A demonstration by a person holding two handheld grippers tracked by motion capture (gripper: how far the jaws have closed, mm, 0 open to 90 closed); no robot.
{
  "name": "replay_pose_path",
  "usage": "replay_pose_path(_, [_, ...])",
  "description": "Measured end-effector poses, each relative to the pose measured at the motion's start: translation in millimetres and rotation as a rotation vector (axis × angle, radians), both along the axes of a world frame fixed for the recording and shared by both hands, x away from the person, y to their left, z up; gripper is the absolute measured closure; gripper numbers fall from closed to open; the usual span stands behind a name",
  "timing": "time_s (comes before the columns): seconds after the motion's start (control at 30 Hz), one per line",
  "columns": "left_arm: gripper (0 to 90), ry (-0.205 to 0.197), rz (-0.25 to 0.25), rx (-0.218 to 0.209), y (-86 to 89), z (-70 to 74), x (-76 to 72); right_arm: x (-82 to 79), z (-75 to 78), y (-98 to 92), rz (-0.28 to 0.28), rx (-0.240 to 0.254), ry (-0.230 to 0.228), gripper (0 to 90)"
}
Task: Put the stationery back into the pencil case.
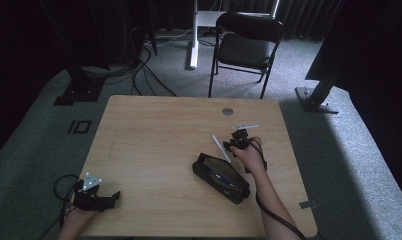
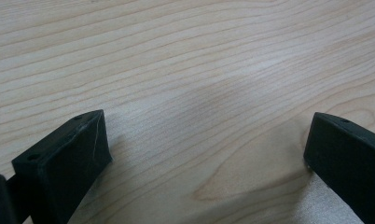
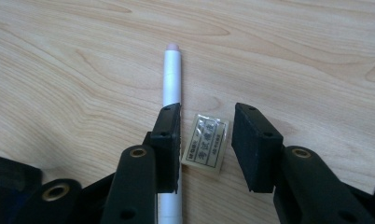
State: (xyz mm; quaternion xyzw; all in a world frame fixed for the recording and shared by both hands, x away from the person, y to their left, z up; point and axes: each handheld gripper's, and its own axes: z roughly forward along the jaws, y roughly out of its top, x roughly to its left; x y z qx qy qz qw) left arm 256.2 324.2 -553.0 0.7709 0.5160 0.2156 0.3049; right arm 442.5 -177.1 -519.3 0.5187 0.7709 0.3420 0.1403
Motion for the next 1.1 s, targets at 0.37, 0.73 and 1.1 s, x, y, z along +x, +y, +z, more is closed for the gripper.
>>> replay_pose_path(0.37, [0.3, 0.000, 0.000, 0.000, 0.0, 0.0, 0.0, 5.1, -8.3, 3.4, 0.004, -0.036, 0.027, 63.9])
replay_pose_path(0.73, [0.4, 0.000, 0.000, 0.000, 0.0, 0.0, 0.0, 6.9, -11.5, 1.5, -0.001, -0.073, 0.039, 67.3])
replay_pose_path(1.1, [0.3, 0.000, 0.000, 0.000, 0.0, 0.0, 0.0, 6.5, -13.0, 0.0, 0.007, -0.107, 0.033, 67.9])
